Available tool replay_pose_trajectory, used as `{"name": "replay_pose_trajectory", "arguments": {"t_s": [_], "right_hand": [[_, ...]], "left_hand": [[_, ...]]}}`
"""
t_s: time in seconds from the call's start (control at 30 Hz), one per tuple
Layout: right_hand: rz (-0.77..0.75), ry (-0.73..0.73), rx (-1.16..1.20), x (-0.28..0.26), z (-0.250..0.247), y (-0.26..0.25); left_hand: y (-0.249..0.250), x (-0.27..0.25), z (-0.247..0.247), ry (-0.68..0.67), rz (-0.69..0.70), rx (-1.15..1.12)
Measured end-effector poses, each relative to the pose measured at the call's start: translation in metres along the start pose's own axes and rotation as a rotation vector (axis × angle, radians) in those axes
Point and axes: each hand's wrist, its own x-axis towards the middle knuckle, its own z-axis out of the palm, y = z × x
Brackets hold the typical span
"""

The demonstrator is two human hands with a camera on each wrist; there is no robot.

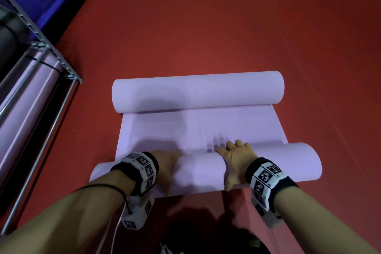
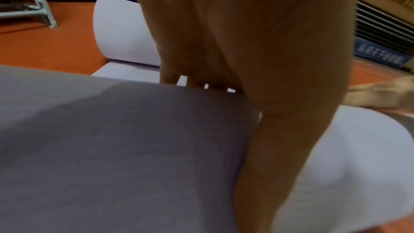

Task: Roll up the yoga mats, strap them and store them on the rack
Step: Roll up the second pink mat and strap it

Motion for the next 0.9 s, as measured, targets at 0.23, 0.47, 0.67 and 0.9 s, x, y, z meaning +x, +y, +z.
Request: {"name": "replay_pose_trajectory", "arguments": {"t_s": [0.23, 0.47, 0.67, 0.9], "right_hand": [[-0.011, 0.021, 0.158, -0.014, 0.014, -0.006], [0.096, 0.161, 0.094, -0.023, 0.02, -0.008], [0.087, 0.09, 0.11, 0.0, 0.011, 0.001], [0.141, 0.075, -0.017, 0.018, -0.006, 0.005]], "left_hand": [[-0.001, 0.003, 0.0, -0.16, -0.004, -0.126], [-0.021, -0.003, -0.01, -0.031, 0.022, -0.177], [-0.039, -0.013, -0.026, 0.281, 0.015, -0.195], [-0.04, -0.016, -0.013, 0.369, 0.046, -0.012]]}}
